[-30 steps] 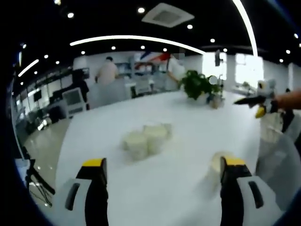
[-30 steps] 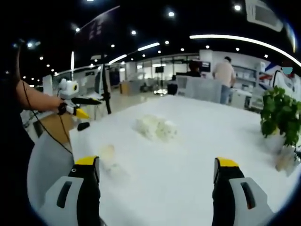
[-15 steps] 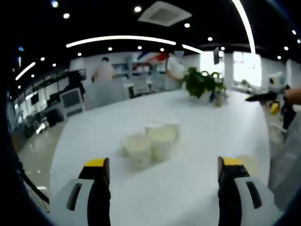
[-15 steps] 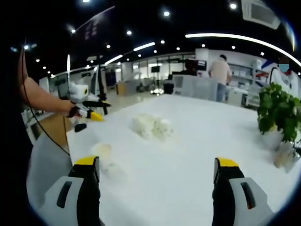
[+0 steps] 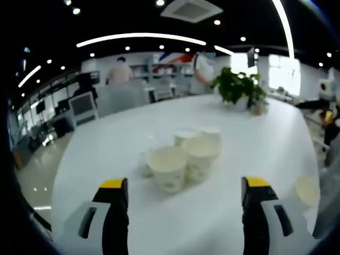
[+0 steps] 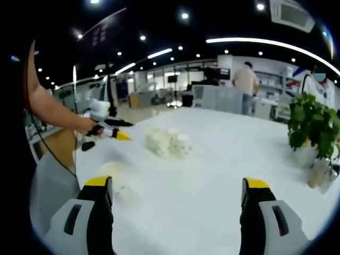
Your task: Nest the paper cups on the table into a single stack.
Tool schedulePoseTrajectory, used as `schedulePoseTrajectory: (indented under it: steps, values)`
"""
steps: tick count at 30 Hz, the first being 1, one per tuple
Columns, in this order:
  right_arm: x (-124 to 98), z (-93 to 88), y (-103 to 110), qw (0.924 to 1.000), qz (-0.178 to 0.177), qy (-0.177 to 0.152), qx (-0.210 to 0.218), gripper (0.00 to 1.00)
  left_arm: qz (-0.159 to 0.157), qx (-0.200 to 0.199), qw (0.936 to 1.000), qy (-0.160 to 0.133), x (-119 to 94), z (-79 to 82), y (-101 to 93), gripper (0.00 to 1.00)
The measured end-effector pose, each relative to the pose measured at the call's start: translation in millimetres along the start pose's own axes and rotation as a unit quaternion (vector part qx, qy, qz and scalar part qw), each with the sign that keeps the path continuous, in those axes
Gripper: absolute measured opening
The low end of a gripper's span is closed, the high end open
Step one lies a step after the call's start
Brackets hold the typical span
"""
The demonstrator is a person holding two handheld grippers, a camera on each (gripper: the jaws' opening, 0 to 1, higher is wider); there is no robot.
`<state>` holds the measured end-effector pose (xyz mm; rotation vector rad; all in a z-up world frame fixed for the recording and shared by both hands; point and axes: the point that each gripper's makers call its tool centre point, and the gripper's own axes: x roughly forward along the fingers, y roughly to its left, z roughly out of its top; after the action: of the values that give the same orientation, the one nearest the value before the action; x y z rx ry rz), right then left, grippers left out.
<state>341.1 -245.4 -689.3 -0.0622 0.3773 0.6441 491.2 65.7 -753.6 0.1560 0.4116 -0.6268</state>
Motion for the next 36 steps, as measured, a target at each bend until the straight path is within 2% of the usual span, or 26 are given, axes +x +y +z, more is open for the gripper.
schedulePoseTrajectory:
  steps: [5, 12, 21, 32, 36]
  values:
    - [3, -2.2, 2, 1.0000, 0.001, 0.004, 0.001, 1.00, 0.000, -0.005, 1.0000, 0.001, 17, -0.6, 9.9, 0.85]
    - [3, -5.0, 1, 0.9999, -0.006, 0.013, -0.001, 1.00, -0.002, 0.002, 1.0000, 0.006, 41, -1.9, 18.6, 0.76]
    - [4, -13.5, -1, 0.9995, -0.013, 0.027, 0.004, 1.00, -0.009, 0.003, 0.9997, 0.022, 66, -13.0, 17.2, 0.66]
    - [5, -18.1, -2, 0.9993, -0.015, 0.032, 0.010, 1.00, -0.016, 0.022, 0.9996, 0.005, 79, -5.5, 15.6, 0.47]
    - [5, -21.1, -2, 0.9992, -0.015, 0.034, 0.012, 1.00, -0.018, 0.020, 0.9996, 0.004, 79, -6.8, 14.9, 0.44]
